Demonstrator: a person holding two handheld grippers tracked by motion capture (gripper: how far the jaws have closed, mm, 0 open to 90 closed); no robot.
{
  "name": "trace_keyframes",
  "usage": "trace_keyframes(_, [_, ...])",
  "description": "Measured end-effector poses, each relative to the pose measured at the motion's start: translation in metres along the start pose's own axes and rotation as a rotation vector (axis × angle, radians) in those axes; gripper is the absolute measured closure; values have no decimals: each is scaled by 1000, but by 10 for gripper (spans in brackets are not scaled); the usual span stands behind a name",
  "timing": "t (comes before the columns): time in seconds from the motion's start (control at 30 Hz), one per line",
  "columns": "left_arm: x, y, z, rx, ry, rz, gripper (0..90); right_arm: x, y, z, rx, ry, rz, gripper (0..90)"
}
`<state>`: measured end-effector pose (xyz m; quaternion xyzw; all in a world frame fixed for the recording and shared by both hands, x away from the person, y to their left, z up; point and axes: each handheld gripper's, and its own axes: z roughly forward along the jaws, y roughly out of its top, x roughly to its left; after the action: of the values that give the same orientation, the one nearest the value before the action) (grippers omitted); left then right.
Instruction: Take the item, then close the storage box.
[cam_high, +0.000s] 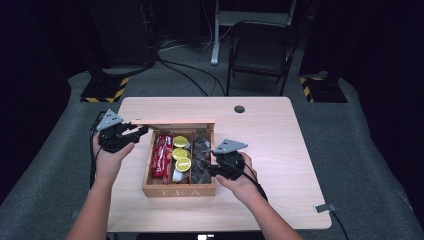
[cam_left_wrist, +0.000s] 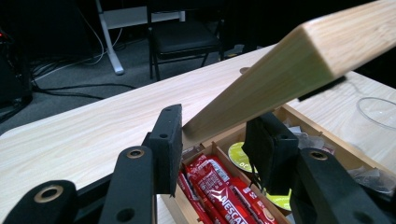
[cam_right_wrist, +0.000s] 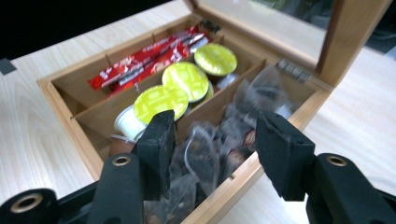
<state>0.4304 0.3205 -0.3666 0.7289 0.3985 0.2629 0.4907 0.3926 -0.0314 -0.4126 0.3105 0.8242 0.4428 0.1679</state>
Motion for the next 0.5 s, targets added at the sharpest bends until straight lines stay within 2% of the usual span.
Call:
trace_keyframes(0.2, [0, 2, 1, 5, 8, -4, 569, 3, -8, 10, 29, 14, 15, 474])
trace_keyframes(0.27, [0, 3, 2, 3, 7, -6, 569, 3, -9, 13, 40, 7, -6, 470])
trace_keyframes(0.37, [1, 3, 2, 2, 3, -2, 569, 3, -10, 18, 45, 5, -5, 470])
trace_keyframes(0.5, [1, 2, 2, 2, 1, 2, 569, 3, -13, 25, 48, 12, 16, 473])
